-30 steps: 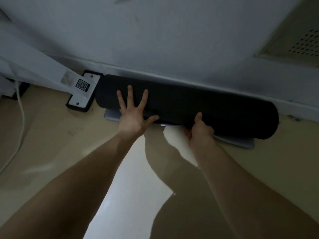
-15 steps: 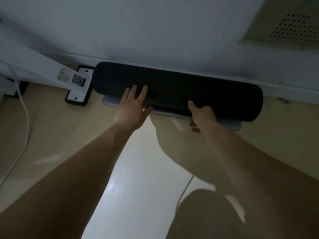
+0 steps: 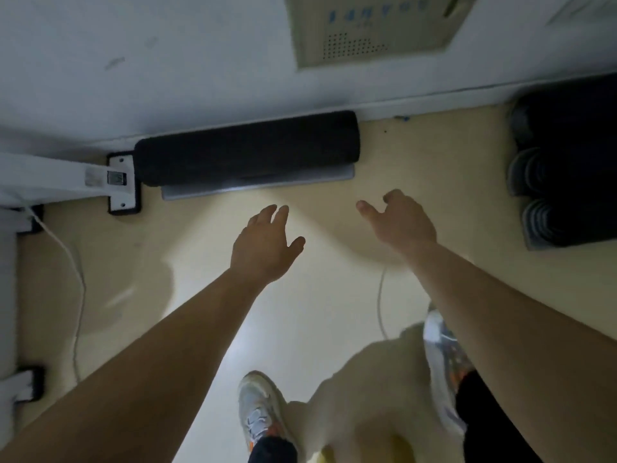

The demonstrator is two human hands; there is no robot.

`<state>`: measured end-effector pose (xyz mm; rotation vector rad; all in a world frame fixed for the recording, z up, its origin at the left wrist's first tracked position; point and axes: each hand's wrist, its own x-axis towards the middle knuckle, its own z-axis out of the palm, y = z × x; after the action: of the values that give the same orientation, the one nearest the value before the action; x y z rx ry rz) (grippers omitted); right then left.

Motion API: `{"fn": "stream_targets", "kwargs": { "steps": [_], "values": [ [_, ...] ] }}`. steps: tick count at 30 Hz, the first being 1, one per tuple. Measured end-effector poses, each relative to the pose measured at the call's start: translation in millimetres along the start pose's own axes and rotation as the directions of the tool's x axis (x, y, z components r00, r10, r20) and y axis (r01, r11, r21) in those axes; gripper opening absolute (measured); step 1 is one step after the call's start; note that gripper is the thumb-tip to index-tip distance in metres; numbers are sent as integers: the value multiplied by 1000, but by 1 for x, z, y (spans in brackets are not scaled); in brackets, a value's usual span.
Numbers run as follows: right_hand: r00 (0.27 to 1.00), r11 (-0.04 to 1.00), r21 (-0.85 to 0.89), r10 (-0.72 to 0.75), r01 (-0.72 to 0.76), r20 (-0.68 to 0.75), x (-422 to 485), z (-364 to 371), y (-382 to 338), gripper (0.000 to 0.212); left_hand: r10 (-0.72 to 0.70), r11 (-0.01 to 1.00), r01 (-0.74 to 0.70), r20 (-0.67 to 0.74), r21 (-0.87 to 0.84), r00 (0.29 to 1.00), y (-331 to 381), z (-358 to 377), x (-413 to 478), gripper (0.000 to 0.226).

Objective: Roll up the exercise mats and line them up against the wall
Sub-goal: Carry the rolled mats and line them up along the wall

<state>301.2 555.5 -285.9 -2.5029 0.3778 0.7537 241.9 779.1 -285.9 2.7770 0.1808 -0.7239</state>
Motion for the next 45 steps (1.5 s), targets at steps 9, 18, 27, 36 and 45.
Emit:
{"fn": "stream_targets", "kwargs": {
  "steps": [9, 18, 27, 36, 45],
  "values": [
    [975, 974, 112, 208, -199, -81, -32, -138, 208, 68, 164, 980, -171, 79, 97, 983, 209, 3, -12, 59],
    [929, 930, 162, 349, -328, -124, -34, -301, 457, 64, 195, 970, -218, 190, 109, 962, 480, 65, -18, 55],
    [887, 884, 137, 458, -446, -67, -5, -379, 585, 73, 173, 985, -167, 333, -45, 927, 642, 116, 18, 73],
    [901, 891, 196, 429, -411, -63, 109, -422, 665, 72, 36, 996, -8, 316, -90, 948, 677, 160, 81, 75],
    [972, 979, 63, 202, -195, -123, 260, -439, 803, 78, -482, 815, 449, 2, -366, 876, 719, 265, 116, 103]
  ]
}}
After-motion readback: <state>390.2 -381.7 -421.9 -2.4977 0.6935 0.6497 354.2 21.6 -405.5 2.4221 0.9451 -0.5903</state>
